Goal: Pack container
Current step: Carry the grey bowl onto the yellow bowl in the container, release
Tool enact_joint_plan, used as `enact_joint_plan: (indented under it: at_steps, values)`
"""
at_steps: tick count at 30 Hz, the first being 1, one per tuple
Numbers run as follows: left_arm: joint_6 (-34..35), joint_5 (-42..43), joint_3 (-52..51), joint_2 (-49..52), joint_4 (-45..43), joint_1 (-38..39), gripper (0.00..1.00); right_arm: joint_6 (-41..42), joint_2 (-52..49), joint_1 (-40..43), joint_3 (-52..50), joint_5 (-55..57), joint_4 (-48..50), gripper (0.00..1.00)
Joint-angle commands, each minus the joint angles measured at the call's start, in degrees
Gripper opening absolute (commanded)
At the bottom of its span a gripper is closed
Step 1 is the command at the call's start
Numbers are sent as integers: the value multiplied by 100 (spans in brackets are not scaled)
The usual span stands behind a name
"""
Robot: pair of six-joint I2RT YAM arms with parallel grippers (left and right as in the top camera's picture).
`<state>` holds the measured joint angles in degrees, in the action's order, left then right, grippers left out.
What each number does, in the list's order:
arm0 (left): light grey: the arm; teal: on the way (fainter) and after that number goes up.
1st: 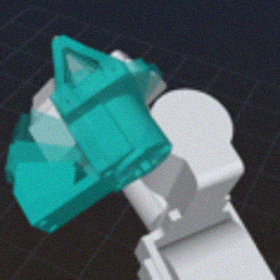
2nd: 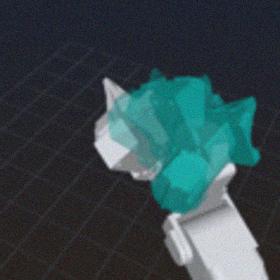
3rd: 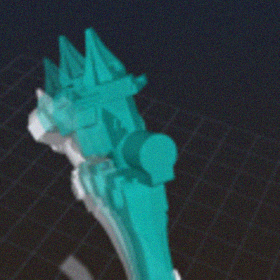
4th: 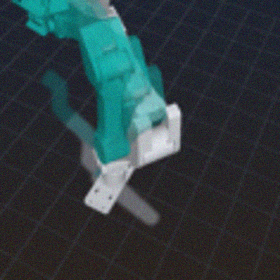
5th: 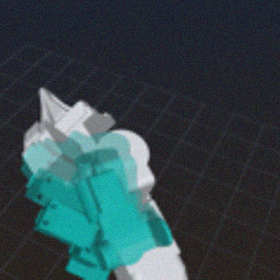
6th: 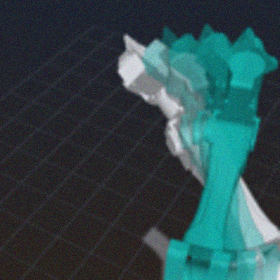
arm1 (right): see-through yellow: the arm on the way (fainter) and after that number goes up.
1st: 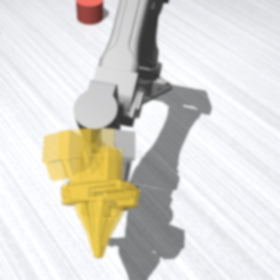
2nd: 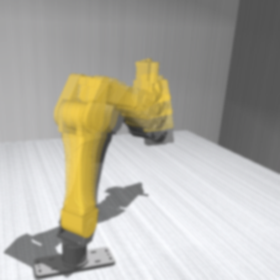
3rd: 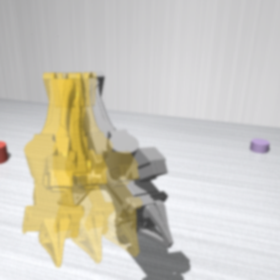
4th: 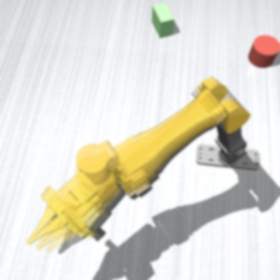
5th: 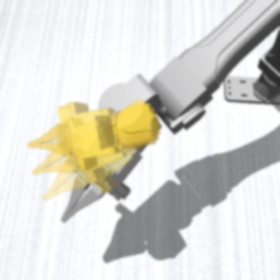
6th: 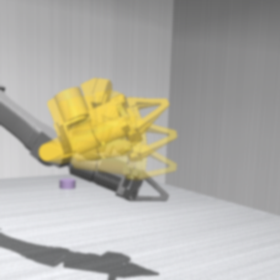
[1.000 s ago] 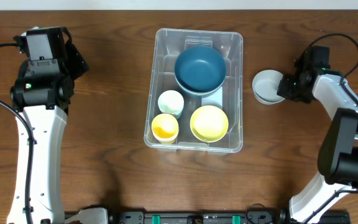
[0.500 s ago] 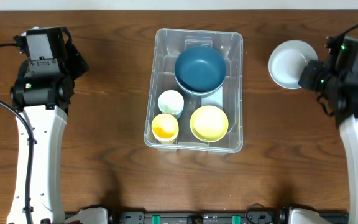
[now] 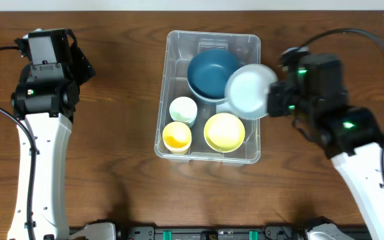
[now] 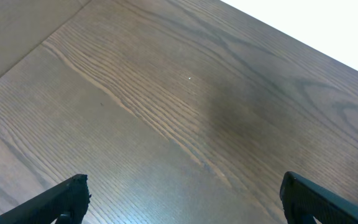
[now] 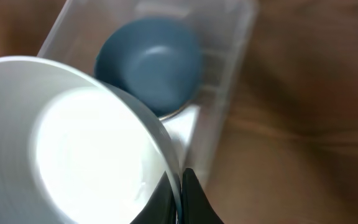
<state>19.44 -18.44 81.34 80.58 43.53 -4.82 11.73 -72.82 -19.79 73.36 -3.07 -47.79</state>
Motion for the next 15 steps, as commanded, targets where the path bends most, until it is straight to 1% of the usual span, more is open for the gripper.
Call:
enact_joint_plan:
  at_steps: [1,7,9,10,11,13,15]
  values:
    - [-55,-116,74,-11,17,-26,98,61,-308,-420,39,-9,-42,1]
    - [-55,-118,74,-11,17,-26,98,63,-796,-741,39,28,-264,1]
    - [-55,-118,74,-11,17,-26,98,63,-879,-754,39,28,-326,3]
    - [-52,-118,74,-11,17,-26,98,63,-894,-754,39,28,-348,6]
    - [-55,-118,74,-11,17,-26,98,63,-896,-754,39,28,-369,12]
    - [-55,-116,74,-11,17,-26,98,63,-894,-761,39,26,-389,18]
    - [-55,-118,74,-11,20,-26,98,61,-894,-761,39,26,-391,28]
